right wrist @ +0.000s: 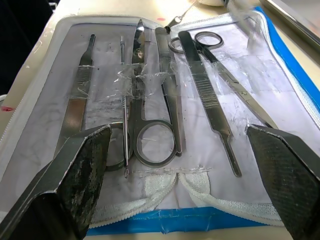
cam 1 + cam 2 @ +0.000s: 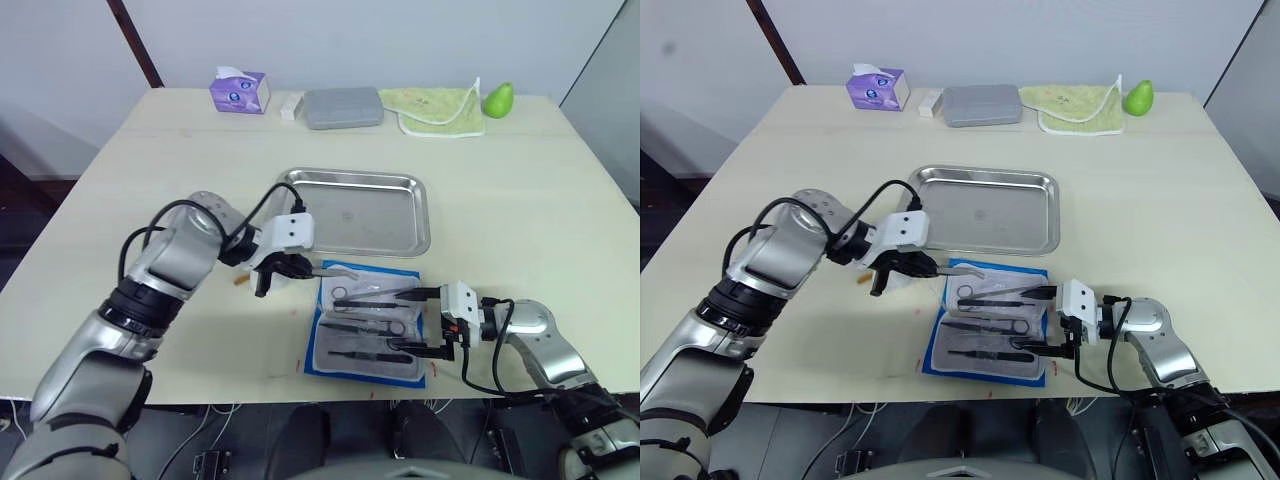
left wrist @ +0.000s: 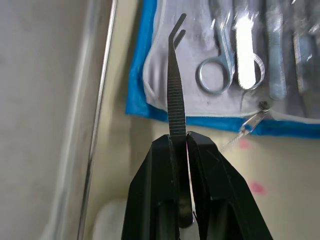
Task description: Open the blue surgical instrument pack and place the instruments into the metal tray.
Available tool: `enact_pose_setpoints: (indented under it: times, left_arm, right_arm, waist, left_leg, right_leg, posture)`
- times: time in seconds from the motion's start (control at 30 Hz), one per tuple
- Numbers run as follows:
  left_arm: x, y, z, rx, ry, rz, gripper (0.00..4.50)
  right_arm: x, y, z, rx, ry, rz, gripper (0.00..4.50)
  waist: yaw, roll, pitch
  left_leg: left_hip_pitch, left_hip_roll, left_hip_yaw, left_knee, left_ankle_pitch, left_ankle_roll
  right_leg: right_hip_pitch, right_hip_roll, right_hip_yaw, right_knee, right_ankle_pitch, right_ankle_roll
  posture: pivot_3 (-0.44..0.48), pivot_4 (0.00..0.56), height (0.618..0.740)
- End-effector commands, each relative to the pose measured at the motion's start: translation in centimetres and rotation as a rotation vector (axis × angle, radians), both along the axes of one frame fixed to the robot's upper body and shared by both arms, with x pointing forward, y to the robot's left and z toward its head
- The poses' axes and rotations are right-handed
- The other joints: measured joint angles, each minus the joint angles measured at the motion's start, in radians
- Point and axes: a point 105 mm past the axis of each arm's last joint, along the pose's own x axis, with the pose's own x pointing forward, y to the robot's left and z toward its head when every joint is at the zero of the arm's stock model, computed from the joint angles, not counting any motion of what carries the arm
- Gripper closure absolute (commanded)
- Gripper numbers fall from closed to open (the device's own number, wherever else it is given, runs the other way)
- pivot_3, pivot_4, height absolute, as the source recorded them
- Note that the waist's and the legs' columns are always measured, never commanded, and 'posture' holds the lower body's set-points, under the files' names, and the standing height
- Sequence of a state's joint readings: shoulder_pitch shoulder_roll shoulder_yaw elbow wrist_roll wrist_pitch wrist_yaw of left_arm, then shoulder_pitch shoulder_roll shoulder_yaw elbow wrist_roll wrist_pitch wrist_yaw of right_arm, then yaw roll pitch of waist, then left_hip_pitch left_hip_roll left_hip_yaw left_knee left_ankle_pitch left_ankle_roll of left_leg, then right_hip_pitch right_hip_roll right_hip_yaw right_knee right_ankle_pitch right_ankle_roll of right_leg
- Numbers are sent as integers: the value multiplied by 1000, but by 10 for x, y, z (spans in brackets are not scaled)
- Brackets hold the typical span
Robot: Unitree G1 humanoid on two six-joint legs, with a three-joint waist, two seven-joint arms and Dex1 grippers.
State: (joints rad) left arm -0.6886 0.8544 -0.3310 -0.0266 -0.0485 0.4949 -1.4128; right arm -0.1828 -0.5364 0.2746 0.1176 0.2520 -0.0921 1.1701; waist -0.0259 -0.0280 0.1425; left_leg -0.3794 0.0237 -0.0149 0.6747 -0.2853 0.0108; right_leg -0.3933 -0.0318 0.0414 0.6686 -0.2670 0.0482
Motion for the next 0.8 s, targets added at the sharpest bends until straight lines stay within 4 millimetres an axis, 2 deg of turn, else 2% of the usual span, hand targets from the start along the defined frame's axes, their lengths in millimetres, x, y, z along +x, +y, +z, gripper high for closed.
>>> enact_pose_setpoints:
  times: [0.03, 0.23, 0.37, 0.53, 0.63, 0.8]
  left_arm:
    - [-5, 7, 30, -98, -55, 24, 4435]
    - [-2, 17, 49, -277, -52, 209, 4435]
    - [8, 14, 58, -433, -38, 399, 4435]
    - [36, 2, 62, -532, -140, 659, 4435]
    - [56, -2, 60, -519, -189, 871, 4435]
    - [72, -11, 60, -561, -203, 1060, 4435]
  right_arm:
    - [-14, -16, -37, -132, 137, -24, 0]
    - [-14, -21, -37, -133, 141, -30, 0]
    - [-14, -22, -35, -133, 142, -28, 0]
    - [-13, -23, -33, -133, 141, -21, 0]
    - [-12, -25, -32, -135, 141, -22, 0]
    - [-12, -27, -30, -136, 145, -25, 0]
  waist:
    - [2, 0, 0]
    - [13, 0, 0]
    - [16, -1, 0]
    - [17, 0, 0]
    - [16, 0, 0]
    - [17, 0, 0]
  left_leg:
    - [0, 0, 0, 0, 0, 0]
    - [0, 0, 0, 0, 0, 0]
    - [0, -1, -1, 0, 0, 0]
    - [0, -1, -2, 1, 0, 0]
    - [-1, -2, -3, 1, 0, 0]
    - [-1, -3, -6, 1, 0, 0]
  right_leg:
    - [0, 0, 0, 0, 0, 0]
    - [0, 0, 0, 0, 0, 0]
    - [1, -2, -2, -1, 0, 1]
    - [2, -2, -2, -1, 0, 1]
    - [3, -2, -3, -2, 0, 1]
    - [4, -3, -5, -3, 0, 1]
  posture:
    - [0, 150, 740]
    - [0, 150, 740]
    - [0, 150, 740]
    - [0, 150, 740]
    - [0, 150, 740]
    - [0, 150, 740]
